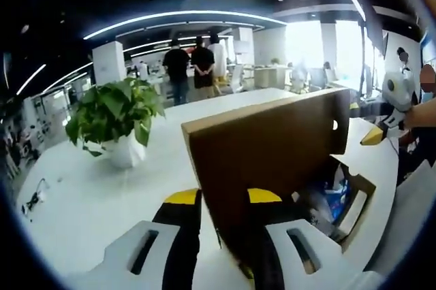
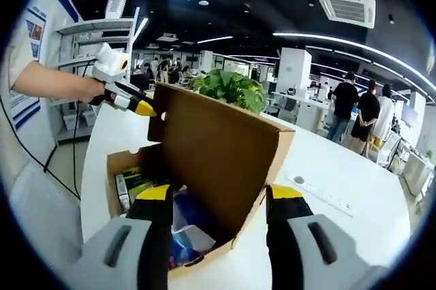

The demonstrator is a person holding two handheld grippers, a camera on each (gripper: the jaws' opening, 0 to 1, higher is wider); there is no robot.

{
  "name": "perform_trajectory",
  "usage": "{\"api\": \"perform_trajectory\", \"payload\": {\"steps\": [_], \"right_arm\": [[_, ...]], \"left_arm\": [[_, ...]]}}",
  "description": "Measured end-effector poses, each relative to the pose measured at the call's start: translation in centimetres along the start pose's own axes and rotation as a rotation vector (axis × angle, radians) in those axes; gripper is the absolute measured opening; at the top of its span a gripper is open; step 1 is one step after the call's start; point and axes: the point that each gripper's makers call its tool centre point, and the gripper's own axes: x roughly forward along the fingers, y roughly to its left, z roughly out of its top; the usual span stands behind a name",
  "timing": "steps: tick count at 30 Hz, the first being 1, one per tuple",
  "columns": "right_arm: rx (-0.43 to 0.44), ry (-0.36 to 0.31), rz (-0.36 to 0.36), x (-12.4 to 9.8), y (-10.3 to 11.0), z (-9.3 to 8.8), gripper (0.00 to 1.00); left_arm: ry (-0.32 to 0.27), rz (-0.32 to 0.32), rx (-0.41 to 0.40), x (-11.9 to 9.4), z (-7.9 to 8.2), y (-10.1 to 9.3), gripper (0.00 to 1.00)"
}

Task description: Operate the shoe box by opening the lid, removing the specified soft item, and placing it in the target area until the item is outside and the box remains undamaged.

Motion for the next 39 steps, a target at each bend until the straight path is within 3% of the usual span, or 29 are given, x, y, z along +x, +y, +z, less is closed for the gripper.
{"api": "perform_trajectory", "payload": {"steps": [14,21,28,33,37,39], "right_arm": [[0.003,0.003,-0.006,1.1,-1.3,0.0,0.5],[0.004,0.006,-0.005,1.7,-1.9,-0.2,0.49],[0.008,0.005,-0.014,2.2,-2.6,-0.4,0.48],[0.012,0.025,-0.067,2.1,-3.8,-0.8,0.35],[0.014,0.07,-0.118,1.9,-4.6,-2.1,0.18],[0.044,0.099,-0.122,1.8,-4.6,-3.0,0.15]], "left_arm": [[-0.012,0.041,-0.003,1.5,0.2,1.3,0.13],[-0.011,0.076,0.003,2.3,0.4,2.5,0.02],[-0.014,0.07,-0.018,2.9,0.4,2.7,0.01],[-0.019,0.07,-0.003,3.0,0.4,2.9,0.0],[-0.025,0.073,-0.006,3.2,0.4,2.9,0.0],[-0.025,0.073,-0.005,3.4,0.5,2.9,0.0]]}}
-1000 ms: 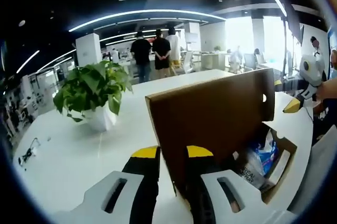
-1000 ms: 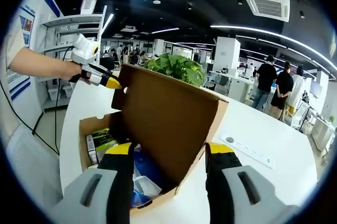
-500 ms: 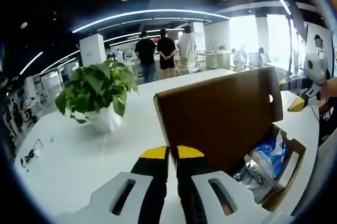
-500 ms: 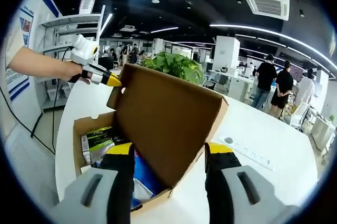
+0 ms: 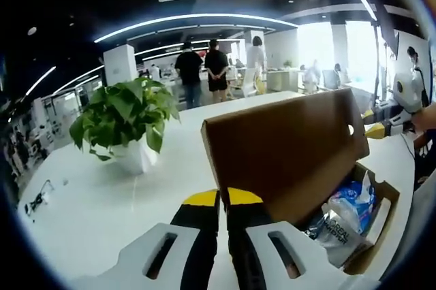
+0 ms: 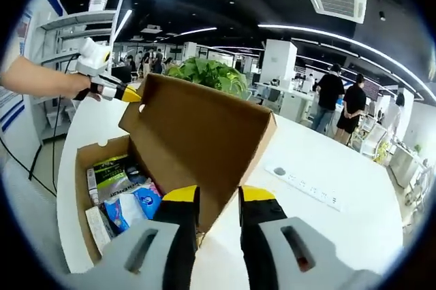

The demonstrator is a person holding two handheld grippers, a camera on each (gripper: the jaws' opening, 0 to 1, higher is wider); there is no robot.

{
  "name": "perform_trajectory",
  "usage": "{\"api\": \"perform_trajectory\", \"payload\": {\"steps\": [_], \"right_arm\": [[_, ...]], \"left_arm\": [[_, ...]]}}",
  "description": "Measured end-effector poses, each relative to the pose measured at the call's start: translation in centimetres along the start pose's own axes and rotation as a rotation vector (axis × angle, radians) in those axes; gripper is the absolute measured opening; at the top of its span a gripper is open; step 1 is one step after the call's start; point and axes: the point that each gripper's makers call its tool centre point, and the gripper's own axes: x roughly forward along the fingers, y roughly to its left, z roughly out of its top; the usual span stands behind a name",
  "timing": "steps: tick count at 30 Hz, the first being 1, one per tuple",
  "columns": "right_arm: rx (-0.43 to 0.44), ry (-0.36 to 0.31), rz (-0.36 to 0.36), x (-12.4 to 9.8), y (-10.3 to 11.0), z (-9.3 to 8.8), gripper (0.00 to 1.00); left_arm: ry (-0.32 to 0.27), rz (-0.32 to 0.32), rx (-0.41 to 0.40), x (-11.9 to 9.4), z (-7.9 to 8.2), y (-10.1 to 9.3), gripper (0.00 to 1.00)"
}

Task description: Operate the shoe box by opening the lid, removing the specified soft item, and placing it in the target area until the item is outside and the box remains undamaged.

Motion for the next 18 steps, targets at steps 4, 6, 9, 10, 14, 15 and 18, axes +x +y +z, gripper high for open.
{"api": "perform_trajectory", "payload": {"steps": [4,6,9,10,14,15,18], "right_arm": [[0.036,0.039,-0.009,0.3,0.3,-1.7,0.1],[0.06,0.054,-0.012,0.5,0.6,-2.4,0.09],[0.069,0.089,-0.031,0.9,0.5,-3.3,0.06],[0.065,0.094,-0.039,1.0,0.4,-3.4,0.05],[0.077,0.09,-0.058,1.1,0.0,-3.4,0.03],[0.076,0.091,-0.061,1.1,-0.1,-3.4,0.03],[0.065,0.093,-0.067,1.3,-0.3,-3.5,0.02]], "left_arm": [[-0.004,-0.005,-0.01,0.3,0.0,0.1,0.0],[-0.005,-0.008,-0.01,0.4,0.0,0.2,0.0],[-0.004,-0.011,-0.012,0.7,0.0,0.3,0.0],[-0.003,-0.011,-0.012,0.7,0.0,0.3,0.0],[0.001,-0.01,-0.008,1.2,-0.1,0.4,0.0],[0.002,-0.009,-0.008,1.3,-0.1,0.4,0.0],[0.007,-0.005,-0.008,1.7,-0.2,0.5,0.0]]}}
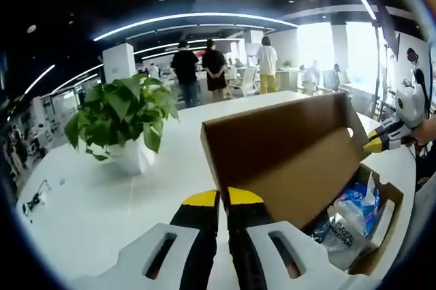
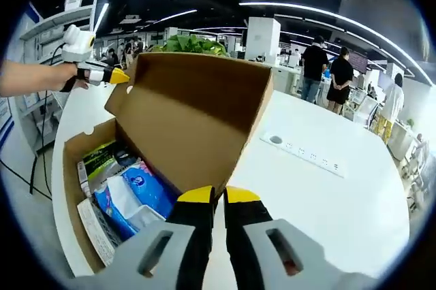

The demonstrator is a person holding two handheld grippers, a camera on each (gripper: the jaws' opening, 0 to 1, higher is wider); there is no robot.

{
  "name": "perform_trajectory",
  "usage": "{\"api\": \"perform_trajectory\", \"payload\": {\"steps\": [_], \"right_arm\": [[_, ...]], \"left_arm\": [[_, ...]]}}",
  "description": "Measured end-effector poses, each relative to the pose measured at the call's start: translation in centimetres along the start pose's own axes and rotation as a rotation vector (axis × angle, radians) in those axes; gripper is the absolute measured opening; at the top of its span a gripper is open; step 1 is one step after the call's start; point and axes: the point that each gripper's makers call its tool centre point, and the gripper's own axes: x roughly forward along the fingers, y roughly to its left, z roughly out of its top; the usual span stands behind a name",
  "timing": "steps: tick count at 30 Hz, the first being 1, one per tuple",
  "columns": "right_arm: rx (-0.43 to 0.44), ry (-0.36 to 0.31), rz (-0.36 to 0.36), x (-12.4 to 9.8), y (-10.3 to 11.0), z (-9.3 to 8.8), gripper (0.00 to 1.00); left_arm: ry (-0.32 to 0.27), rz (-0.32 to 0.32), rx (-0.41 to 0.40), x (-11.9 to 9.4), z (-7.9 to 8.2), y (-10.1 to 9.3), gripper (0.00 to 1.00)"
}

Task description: Operate the shoe box by opening the lid, removing the specified soft item, and placing it in the target area until the item is outside and the box remains undamaged.

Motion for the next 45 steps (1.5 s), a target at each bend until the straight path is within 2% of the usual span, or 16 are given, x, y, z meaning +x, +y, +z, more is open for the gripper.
{"api": "perform_trajectory", "payload": {"steps": [12,20,31,45], "right_arm": [[0.027,0.009,-0.004,0.4,-0.3,0.0,0.01],[0.021,0.014,0.001,0.7,-0.5,0.0,0.01],[0.027,0.02,0.002,1.1,-0.8,0.0,0.01],[0.054,0.04,0.002,1.7,-1.1,-0.3,0.02]], "left_arm": [[0.011,0.016,0.022,1.0,-0.2,0.1,0.03],[0.068,0.006,0.022,0.7,-2.7,-0.6,0.06],[0.137,0.022,-0.032,-0.1,-5.8,-1.3,0.04],[0.149,0.046,-0.073,0.3,-6.2,-1.1,0.02]]}}
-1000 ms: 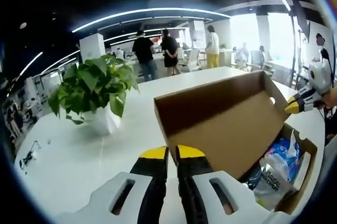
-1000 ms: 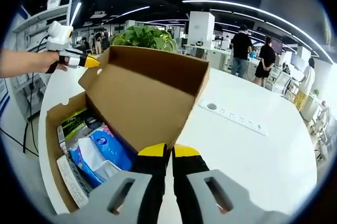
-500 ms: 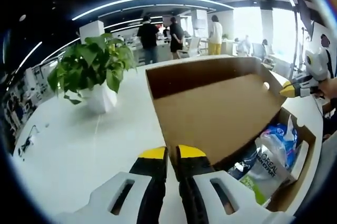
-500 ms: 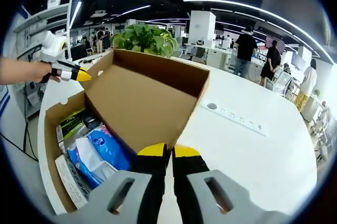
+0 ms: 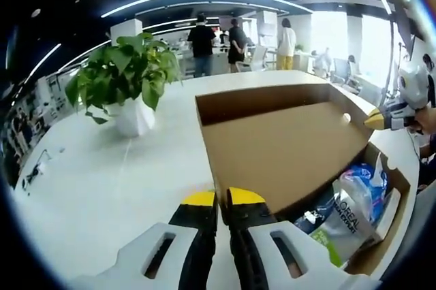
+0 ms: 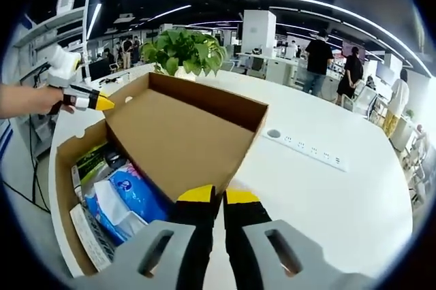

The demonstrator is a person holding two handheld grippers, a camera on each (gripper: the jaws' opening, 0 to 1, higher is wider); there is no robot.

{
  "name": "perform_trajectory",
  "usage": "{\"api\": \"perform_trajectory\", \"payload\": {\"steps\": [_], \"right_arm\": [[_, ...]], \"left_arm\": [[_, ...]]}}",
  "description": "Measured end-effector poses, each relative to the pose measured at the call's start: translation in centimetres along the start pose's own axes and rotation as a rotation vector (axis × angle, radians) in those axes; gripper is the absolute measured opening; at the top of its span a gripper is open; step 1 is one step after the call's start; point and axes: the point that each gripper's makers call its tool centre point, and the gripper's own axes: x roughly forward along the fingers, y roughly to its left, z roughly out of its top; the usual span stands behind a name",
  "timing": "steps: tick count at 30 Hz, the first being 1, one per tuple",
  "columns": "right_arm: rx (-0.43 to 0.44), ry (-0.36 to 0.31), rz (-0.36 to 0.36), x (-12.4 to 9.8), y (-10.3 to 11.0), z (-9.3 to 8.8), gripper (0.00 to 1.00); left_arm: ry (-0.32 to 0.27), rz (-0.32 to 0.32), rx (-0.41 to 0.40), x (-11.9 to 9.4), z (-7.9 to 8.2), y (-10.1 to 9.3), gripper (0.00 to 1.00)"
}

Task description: Operate the shoe box by opening the lid, removing the specified soft item, and placing it in the target area until the item is outside and the box remains undamaged.

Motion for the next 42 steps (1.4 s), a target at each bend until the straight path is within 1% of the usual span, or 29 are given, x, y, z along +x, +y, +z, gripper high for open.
{"api": "perform_trajectory", "payload": {"steps": [14,26,33,42], "right_arm": [[0.013,0.014,-0.002,0.7,-0.3,-0.3,0.03],[0.048,0.026,0.0,1.3,-0.6,-0.7,0.04],[0.067,0.031,0.001,1.5,-0.7,-0.9,0.04],[0.089,0.03,-0.001,1.5,-0.7,-0.8,0.04]], "left_arm": [[0.035,-0.003,-0.024,0.9,-0.4,0.3,0.02],[0.074,-0.004,-0.038,1.8,-1.2,0.2,0.03],[0.088,-0.005,-0.051,1.8,-1.6,0.0,0.03],[0.095,0.0,-0.053,1.6,-1.5,-0.2,0.03]]}}
